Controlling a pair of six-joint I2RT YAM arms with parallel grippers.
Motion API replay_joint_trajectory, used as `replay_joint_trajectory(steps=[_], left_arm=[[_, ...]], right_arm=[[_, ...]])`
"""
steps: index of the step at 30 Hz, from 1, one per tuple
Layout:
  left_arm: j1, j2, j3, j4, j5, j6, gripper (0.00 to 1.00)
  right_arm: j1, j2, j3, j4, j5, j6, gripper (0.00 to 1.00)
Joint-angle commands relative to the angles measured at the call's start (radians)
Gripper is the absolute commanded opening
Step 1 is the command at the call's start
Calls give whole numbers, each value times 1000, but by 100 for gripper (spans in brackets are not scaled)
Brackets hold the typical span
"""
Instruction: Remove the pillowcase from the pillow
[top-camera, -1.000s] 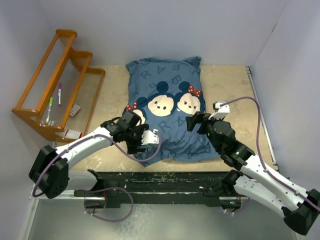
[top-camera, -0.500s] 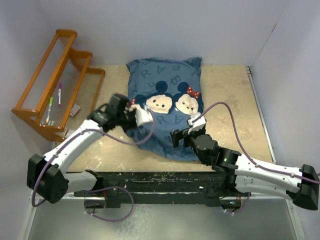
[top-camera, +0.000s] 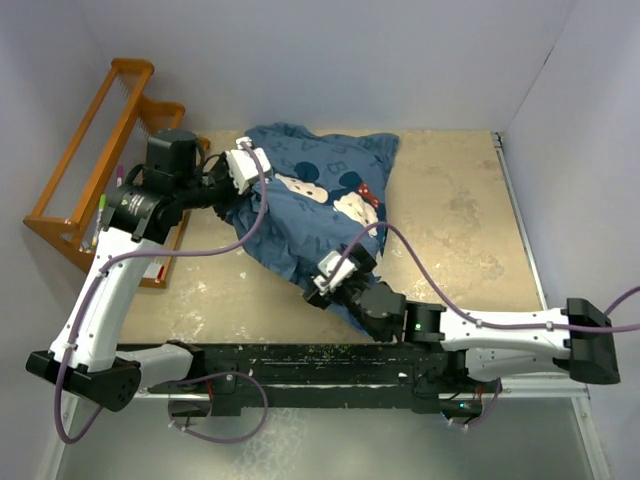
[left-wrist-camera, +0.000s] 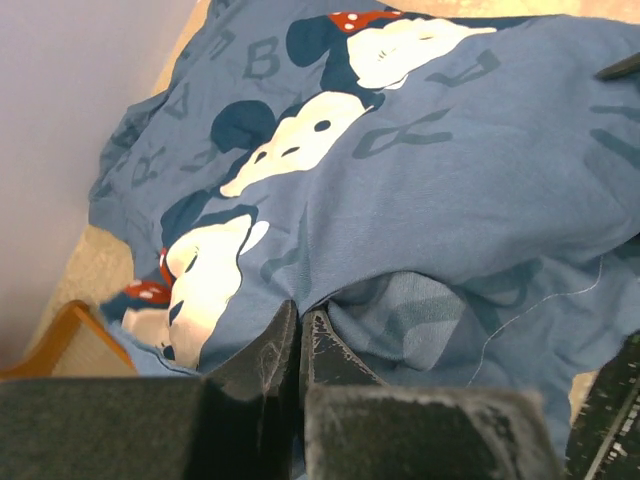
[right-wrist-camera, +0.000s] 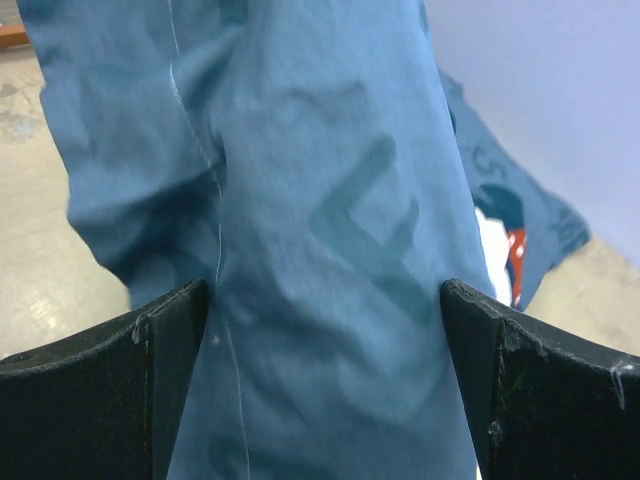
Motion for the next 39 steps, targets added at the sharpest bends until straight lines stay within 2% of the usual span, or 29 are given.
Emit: replay_joint_trajectory(steps=[1,3,4,8,10,11,12,13,14,16,17,19,21,23,24,26,29,31,36,39], left_arm=[[-2,-4,143,-51,70,-62,0],[-2,6,185,-91,83,-67,0],[-2,11,203,-111,88,-66,0],[-2,24,252,-165,93,-62,0],[-2,28,273,-178,94,-62,0],[-2,30,287,-184,96,-62,0],[-2,31,296,-187,96,-62,0],[-2,30,307,-188,93,-62,0],[-2,28,319,-189,89,-59,0],[-2,29,353,-192,75,-49,1],[-2,27,377,-194,67,-39,12],[-2,12,422,-188,61,-19,59],[-2,-32,446,-149,81,7,80],[-2,-93,437,-72,103,32,96],[-2,-122,427,-39,113,50,100],[-2,-161,419,-27,143,112,99],[-2,-179,408,-157,192,260,99],[-2,-204,341,-193,168,340,99],[-2,-275,134,-115,72,504,99],[-2,-264,97,-84,52,576,99]], right_arm=[[10,113,107,144,75,-212,100],[-14,144,95,305,140,-371,100],[-39,140,99,332,128,-415,99],[-193,65,197,108,-132,-316,98],[-264,81,268,-32,-259,-292,93],[-290,97,304,-94,-315,-286,86],[-312,110,340,-146,-368,-283,74],[-335,119,383,-182,-418,-270,55],[-359,120,434,-207,-466,-236,41],[-415,115,549,-253,-579,-120,2],[-437,114,598,-259,-604,-60,0],[-465,137,717,-322,-662,8,0],[-469,198,862,-435,-660,47,0],[-470,272,1012,-575,-667,83,0],[-470,305,1070,-630,-679,104,0],[-470,346,1139,-694,-705,148,0],[-471,367,1142,-710,-726,210,0],[-474,368,1132,-696,-758,248,0],[-486,408,1214,-722,-890,320,0],[-488,456,1300,-789,-948,347,0]])
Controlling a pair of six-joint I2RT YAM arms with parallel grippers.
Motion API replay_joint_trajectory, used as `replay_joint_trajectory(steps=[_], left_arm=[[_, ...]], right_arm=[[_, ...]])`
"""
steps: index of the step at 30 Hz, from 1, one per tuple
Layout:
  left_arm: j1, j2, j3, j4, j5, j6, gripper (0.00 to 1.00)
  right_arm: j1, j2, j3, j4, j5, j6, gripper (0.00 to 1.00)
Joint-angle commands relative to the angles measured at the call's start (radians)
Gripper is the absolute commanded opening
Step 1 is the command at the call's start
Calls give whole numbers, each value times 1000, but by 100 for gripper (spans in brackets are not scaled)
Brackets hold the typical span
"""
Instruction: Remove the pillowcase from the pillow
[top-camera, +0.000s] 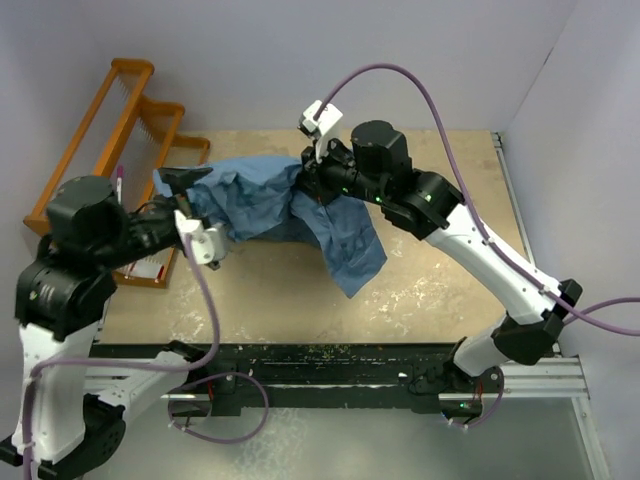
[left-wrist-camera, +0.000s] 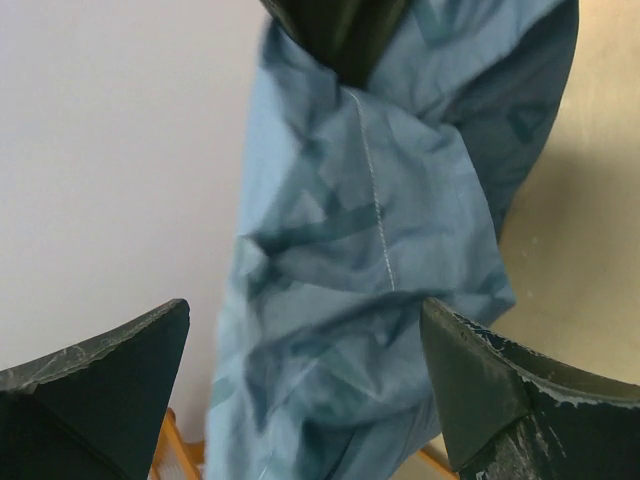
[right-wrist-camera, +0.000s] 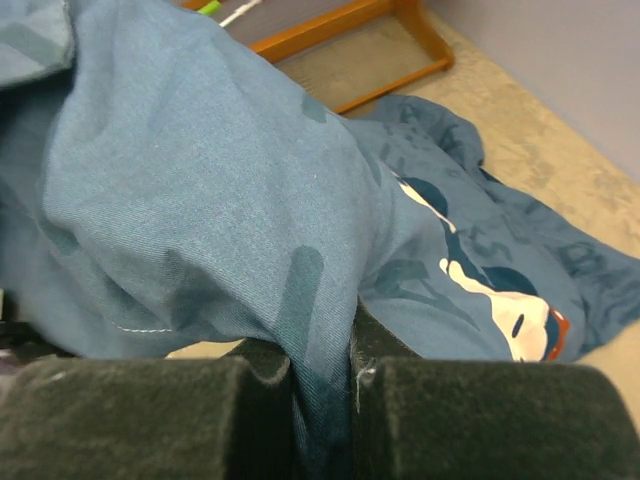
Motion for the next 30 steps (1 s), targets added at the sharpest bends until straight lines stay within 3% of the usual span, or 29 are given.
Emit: replay_joint_trajectory(steps=[1,4,7,10,14,15,26,28,30], left_arm=[[-2,42,-59,46,-50,195,99],[-2,62,-69,33,-50,248,99],[-2,58,-81,61,-40,281,86],[-2,56,-50,111,-5,218,60],[-2,107,76,111,28,84,18],[-2,118,95,120,21,57,14],[-2,165,207,260,3,-184,2],[-2,205,264,259,-17,-266,0],[-2,259,334,246,-55,-366,0]], right_arm=[[-7,32,167,20,-150,105,0],[-7,55,195,-9,-174,125,0],[-12,63,187,-10,-170,139,0],[-28,99,224,-46,-178,151,0],[-60,148,280,-71,-229,185,0],[-71,153,286,-68,-243,197,0],[-105,132,205,-33,-356,233,2],[-105,126,197,-29,-371,234,19],[-105,113,205,-30,-345,228,49]])
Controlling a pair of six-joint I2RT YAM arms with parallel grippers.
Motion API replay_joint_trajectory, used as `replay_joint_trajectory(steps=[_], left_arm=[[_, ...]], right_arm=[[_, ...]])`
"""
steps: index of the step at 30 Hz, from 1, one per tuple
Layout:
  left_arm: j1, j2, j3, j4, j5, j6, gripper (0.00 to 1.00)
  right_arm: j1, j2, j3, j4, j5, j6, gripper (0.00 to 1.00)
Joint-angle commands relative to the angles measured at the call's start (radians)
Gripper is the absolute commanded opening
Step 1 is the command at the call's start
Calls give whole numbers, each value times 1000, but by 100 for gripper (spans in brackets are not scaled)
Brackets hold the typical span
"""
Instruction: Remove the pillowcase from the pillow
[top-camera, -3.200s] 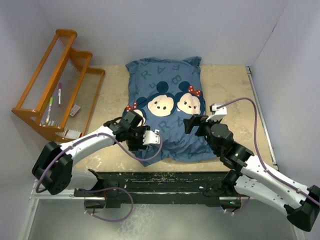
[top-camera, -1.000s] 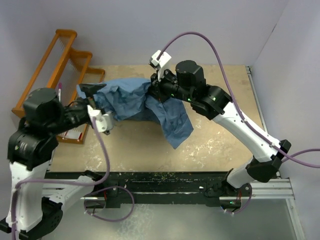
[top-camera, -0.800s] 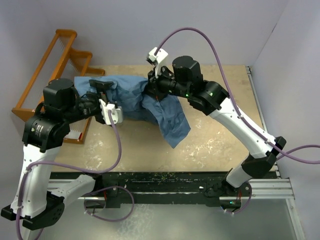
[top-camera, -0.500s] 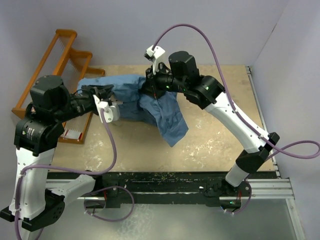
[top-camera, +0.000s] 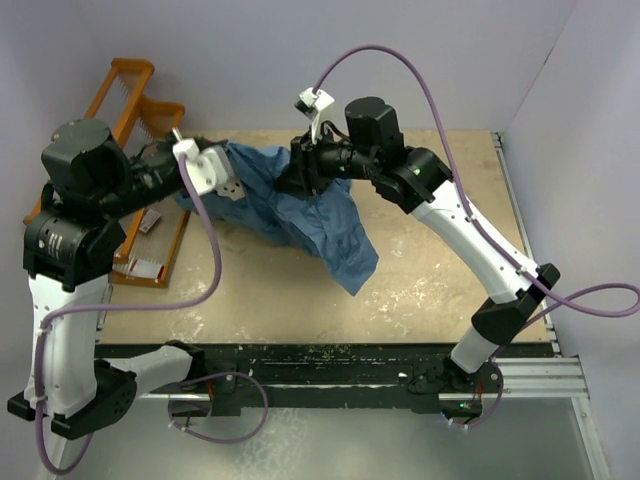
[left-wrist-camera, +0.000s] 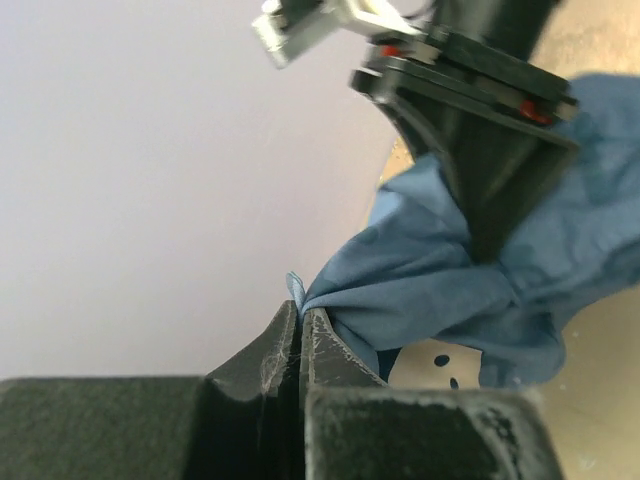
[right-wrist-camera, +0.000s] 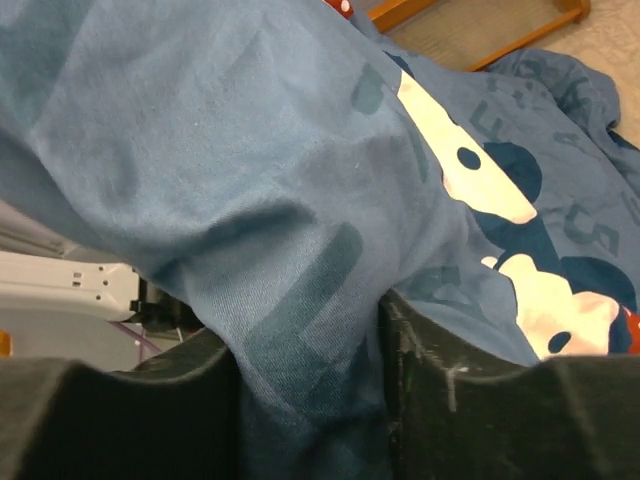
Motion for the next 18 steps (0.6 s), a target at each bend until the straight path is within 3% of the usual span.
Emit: replay_joint_trajectory(steps=[1,5,9,14,18], left_arm=[[-2,86,179,102,-45,-254,0],[-2,185,289,28,-102,-390,0],[-2,223,340,39,-129,-434,0],[-2,272,416,7,-117,-474,0],[-2,294,427,-8,-117,-512,0]], right_arm=[[-7,-68,4,88,-8,19,61],[-7,-228,-124,261,171,-6,86],[-5,-434,-379,518,217,-91,99],[34,-509,-466,506,205,-208,100],[219,-464,-424,485,369,-374,99]])
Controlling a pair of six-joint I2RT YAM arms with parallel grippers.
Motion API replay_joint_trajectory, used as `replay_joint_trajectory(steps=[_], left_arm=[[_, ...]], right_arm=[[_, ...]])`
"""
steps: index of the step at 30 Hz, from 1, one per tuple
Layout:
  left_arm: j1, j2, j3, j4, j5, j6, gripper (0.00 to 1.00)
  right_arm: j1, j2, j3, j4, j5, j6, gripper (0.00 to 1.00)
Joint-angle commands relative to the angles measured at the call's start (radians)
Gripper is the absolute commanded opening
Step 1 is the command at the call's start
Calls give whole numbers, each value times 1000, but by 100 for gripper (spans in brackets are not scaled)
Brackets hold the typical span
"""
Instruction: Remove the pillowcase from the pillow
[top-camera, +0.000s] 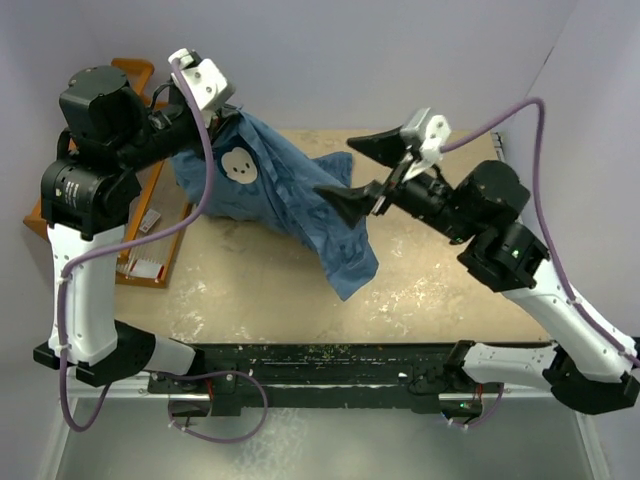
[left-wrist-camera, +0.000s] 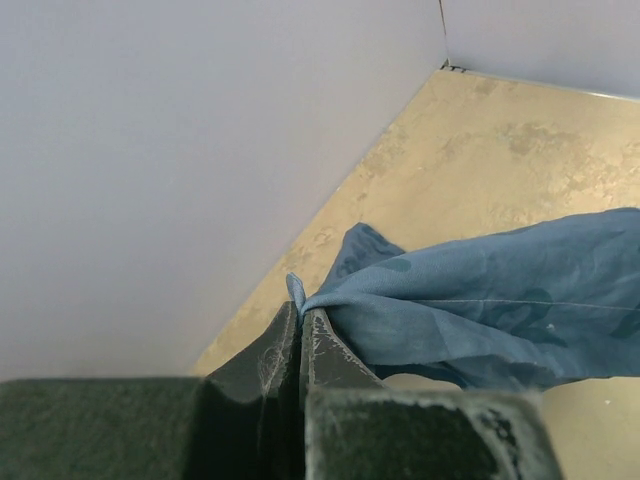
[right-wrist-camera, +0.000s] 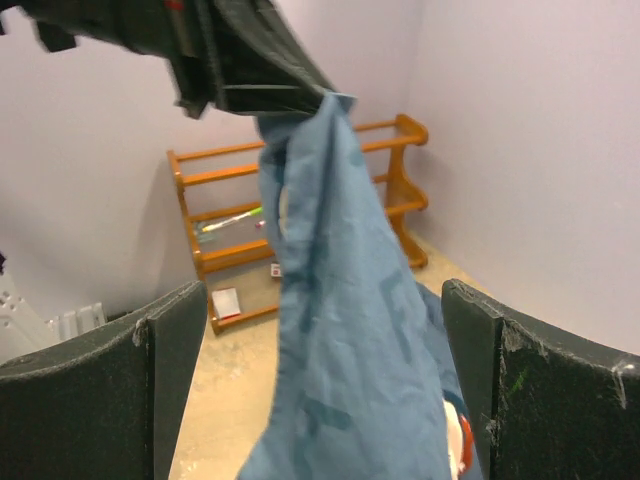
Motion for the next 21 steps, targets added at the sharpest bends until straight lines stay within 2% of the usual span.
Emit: replay_joint_trajectory(steps=[1,4,6,8,12,15,17,18,21], left_arm=[[-3,10,66,44,-12,-81,0],[-2,27,99,15,-10,-90,0],[-2,30,121,0,-5,-87,0],[-2,32,141,-20,6,-80,0],[-3,30,169,-71,33,-66,0],[-2,21,173,-82,40,-52,0],[-2,9,161,-87,43,-36,0],[-3,3,151,-87,43,-29,0],[-3,-25,105,-78,39,-9,0]], right_arm=[[194,106,50,15,204,-234,99],[288,215,130,-26,397,-327,96],[292,263,156,-20,532,-346,90],[267,282,173,-11,559,-327,83],[163,303,229,-46,429,-241,71],[50,302,258,-72,298,-143,44],[-4,284,255,-56,205,-78,34],[-20,270,245,-42,171,-67,30],[-38,249,242,-33,102,-50,26]])
